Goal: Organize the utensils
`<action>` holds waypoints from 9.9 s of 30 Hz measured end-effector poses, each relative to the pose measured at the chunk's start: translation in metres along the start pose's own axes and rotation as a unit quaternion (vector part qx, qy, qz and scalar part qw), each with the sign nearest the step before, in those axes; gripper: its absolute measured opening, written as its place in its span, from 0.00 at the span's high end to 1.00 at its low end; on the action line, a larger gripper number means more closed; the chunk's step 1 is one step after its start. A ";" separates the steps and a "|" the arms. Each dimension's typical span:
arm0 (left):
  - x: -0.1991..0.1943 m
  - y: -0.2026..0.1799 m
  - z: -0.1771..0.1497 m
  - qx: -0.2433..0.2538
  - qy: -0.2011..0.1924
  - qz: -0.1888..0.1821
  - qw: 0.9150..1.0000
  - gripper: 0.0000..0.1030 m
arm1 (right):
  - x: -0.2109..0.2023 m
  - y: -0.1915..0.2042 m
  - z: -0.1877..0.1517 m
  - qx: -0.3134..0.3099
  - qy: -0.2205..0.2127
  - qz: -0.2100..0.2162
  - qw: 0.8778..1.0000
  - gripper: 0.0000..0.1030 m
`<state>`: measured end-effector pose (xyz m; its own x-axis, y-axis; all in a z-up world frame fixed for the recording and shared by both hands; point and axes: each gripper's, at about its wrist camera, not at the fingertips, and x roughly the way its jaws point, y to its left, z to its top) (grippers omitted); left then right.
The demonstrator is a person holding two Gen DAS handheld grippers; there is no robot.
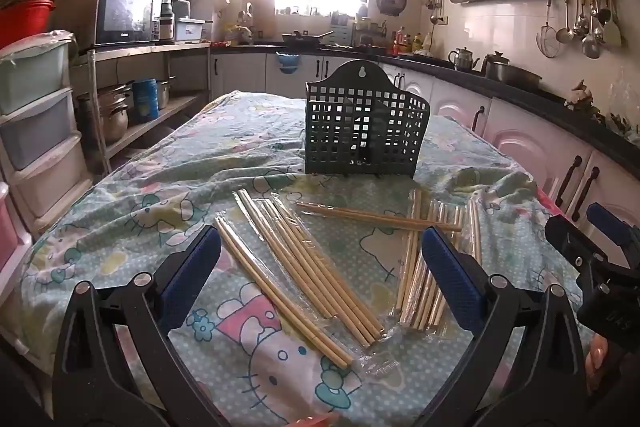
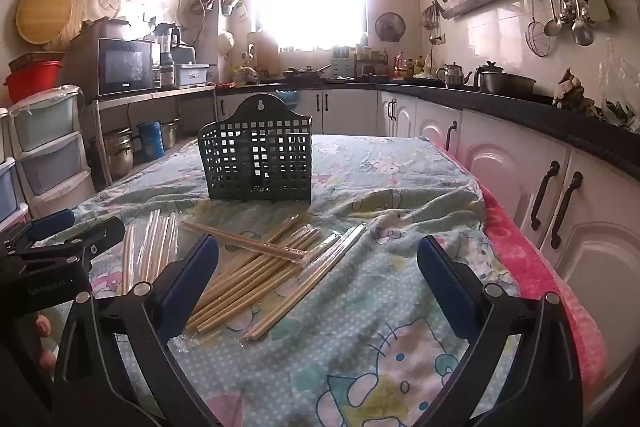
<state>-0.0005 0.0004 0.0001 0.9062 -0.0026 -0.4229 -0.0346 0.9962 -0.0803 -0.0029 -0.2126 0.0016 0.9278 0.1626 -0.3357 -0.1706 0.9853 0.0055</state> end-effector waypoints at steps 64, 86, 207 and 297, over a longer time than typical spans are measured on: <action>0.006 0.014 -0.001 -0.011 0.008 0.017 1.000 0.11 | 0.013 0.007 -0.007 -0.014 0.016 0.016 1.000 0.06; 0.047 0.069 -0.003 -0.051 0.110 0.041 0.992 0.11 | 0.056 0.039 0.007 -0.074 0.064 0.072 0.993 0.06; 0.099 0.023 0.290 0.001 -0.019 -0.100 0.995 0.99 | 0.194 -0.019 0.260 0.004 -0.079 0.209 0.975 0.94; 0.126 0.061 0.149 -0.057 0.082 -0.073 0.992 0.22 | 0.184 -0.049 0.106 0.024 0.060 0.128 0.990 0.36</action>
<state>0.1740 0.0735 0.0764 0.8250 -0.1693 -0.5392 0.0358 0.9678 -0.2492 0.2114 -0.2250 0.0395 0.8100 0.4018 -0.4271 -0.3752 0.9149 0.1492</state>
